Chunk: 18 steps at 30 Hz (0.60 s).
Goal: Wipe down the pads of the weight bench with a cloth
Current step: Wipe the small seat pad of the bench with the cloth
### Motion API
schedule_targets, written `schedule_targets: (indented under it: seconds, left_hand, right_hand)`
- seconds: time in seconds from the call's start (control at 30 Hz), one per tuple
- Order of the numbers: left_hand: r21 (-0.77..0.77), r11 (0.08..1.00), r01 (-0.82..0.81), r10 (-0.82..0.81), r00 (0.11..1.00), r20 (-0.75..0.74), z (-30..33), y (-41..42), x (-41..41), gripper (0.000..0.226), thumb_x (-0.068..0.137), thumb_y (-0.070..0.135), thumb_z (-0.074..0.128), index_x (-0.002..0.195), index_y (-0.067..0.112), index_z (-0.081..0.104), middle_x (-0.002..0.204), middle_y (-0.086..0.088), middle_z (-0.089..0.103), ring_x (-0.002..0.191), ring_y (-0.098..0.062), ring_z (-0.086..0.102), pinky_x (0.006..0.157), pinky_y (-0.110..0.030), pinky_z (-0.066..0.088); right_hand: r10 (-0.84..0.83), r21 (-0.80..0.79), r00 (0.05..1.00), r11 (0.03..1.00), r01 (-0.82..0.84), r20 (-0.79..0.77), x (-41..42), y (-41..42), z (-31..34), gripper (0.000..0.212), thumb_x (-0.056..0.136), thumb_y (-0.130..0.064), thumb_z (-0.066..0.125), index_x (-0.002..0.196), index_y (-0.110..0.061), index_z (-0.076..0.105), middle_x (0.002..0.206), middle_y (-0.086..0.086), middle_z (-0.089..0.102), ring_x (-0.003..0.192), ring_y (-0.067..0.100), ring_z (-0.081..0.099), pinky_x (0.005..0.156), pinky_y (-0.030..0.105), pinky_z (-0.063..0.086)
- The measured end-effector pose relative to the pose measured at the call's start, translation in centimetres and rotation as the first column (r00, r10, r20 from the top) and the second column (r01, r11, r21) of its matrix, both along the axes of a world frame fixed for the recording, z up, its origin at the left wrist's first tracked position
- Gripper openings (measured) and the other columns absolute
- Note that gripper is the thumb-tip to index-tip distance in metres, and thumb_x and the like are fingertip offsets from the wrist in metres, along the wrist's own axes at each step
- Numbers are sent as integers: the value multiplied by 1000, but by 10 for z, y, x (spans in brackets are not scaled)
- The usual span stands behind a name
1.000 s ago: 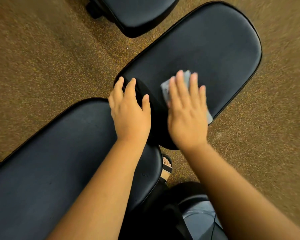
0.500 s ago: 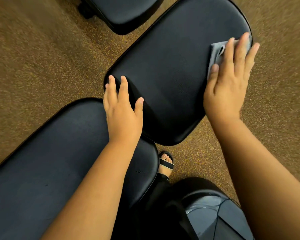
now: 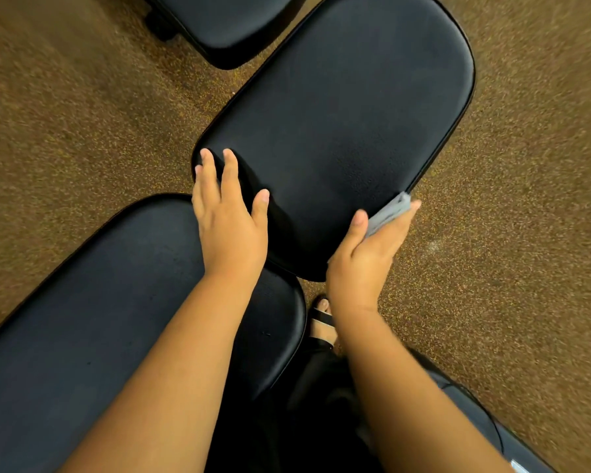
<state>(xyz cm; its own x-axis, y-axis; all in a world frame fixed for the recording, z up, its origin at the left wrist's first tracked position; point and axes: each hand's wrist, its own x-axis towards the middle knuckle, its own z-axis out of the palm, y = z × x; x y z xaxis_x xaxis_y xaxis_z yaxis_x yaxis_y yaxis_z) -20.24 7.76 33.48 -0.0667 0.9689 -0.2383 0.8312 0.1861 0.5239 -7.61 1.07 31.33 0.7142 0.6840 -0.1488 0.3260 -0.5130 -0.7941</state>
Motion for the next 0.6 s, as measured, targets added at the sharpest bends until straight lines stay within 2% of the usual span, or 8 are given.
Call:
schedule_targets:
  seconds: [0.1,0.17,0.23,0.27,0.37,0.4,0.5,0.6]
  left_hand:
    - [6,1000,-3,3,1000,1,-2,-1,-1,65,100,35,48,155,21,17,164,-5,1,150,-25,2,114,-25,0]
    - [12,1000,0,0,1000,1,-3,-1,-1,65,100,35,48,155,20,17,164,-6,1,151,-25,2,111,-22,-3]
    - [14,1000,5,-5,1000,5,-3,-2,0,65,100,35,49,155,20,18,164,-6,2,150,-26,2,111,-22,-3]
    - [11,1000,4,-4,1000,5,-2,-2,0,65,100,35,49,155,20,17,164,-6,2,150,-26,2,111,-22,-2]
    - [3,1000,3,-3,1000,-1,0,-2,0,65,100,35,48,155,21,17,164,-5,1,150,-26,2,117,-30,3]
    - [0,1000,6,-6,1000,-3,0,-2,0,65,100,36,47,155,21,17,164,-5,1,150,-26,1,118,-32,4]
    - [-7,1000,14,-14,1000,-9,0,-2,0,65,101,37,46,156,21,16,164,-4,0,150,-26,1,119,-34,5]
    - [-6,1000,20,-20,1000,-17,-1,-2,-2,65,101,37,46,156,21,15,164,-4,0,150,-26,1,119,-35,6]
  right_hand:
    - [-34,50,999,998,33,6,37,37,13,68,103,-30,38,151,2,3,160,15,10,148,20,10,111,5,5]
    - [-88,117,996,989,89,-11,61,61,17,62,102,-30,38,151,0,14,156,13,26,144,18,26,110,6,16]
    - [-141,169,989,975,146,-41,74,75,18,53,101,-33,37,147,-7,30,143,5,48,129,11,46,103,11,32]
    - [-163,177,985,969,169,-50,74,76,18,50,101,-34,36,145,-9,35,138,2,53,123,8,50,100,12,36]
    - [-187,171,982,967,191,-43,52,56,13,51,102,-32,37,147,-8,31,144,6,47,131,14,46,109,26,35]
    - [-181,160,982,969,187,-50,40,44,11,52,102,-30,37,148,-6,28,147,6,43,134,14,41,112,26,31]
    - [-105,112,990,987,115,-89,6,2,1,56,103,-26,38,150,-4,20,151,-2,30,139,5,28,113,14,20]
    - [-18,81,993,996,28,-119,-5,-20,-6,62,101,-29,39,151,-3,14,155,8,27,143,14,26,118,27,21]
